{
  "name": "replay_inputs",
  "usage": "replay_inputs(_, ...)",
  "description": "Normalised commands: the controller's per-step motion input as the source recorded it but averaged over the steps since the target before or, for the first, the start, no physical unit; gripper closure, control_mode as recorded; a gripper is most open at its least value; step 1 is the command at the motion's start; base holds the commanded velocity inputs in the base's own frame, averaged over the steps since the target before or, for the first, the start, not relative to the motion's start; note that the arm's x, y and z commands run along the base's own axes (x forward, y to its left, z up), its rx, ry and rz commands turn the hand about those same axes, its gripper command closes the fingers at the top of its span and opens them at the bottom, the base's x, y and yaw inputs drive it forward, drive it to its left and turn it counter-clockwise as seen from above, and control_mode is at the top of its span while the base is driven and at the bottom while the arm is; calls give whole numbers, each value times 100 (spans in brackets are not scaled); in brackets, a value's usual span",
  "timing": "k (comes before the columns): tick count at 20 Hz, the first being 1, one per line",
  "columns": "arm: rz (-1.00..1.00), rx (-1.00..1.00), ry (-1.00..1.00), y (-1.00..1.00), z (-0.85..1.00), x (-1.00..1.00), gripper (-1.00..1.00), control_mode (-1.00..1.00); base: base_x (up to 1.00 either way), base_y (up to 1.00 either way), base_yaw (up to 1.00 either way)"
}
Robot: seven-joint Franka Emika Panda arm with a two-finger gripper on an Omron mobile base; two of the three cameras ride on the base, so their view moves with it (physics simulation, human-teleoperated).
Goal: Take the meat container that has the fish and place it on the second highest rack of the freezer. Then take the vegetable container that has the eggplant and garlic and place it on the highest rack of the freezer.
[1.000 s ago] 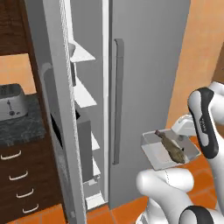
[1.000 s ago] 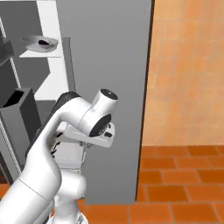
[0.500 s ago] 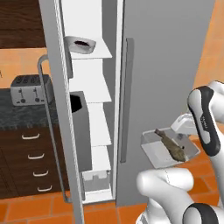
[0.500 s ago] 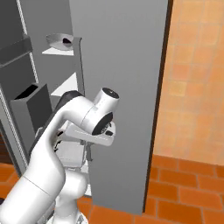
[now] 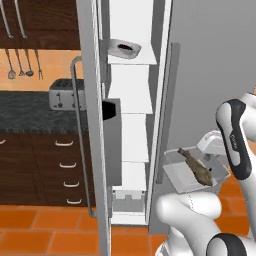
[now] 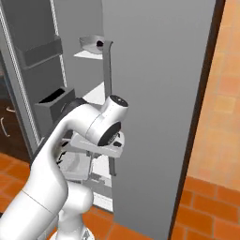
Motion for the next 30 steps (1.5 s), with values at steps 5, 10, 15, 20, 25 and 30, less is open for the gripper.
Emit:
replay_inputs(5, 0, 0, 0, 0, 0, 0, 100, 100, 28, -6, 31)
replay_inputs(10, 0, 0, 0, 0, 0, 0, 100, 100, 18, -44, 5)
replay_inputs(15, 0, 0, 0, 0, 0, 0, 100, 100, 27, -31, 0)
replay_inputs(20, 0, 0, 0, 0, 0, 0, 100, 100, 34, -10, -4)
replay_inputs(25, -2, 1, -1, 0, 0, -8, 100, -100, 0, -1, -6)
replay_inputs(30, -29, 27, 0, 9, 3, 0, 100, -100, 0, 0, 0)
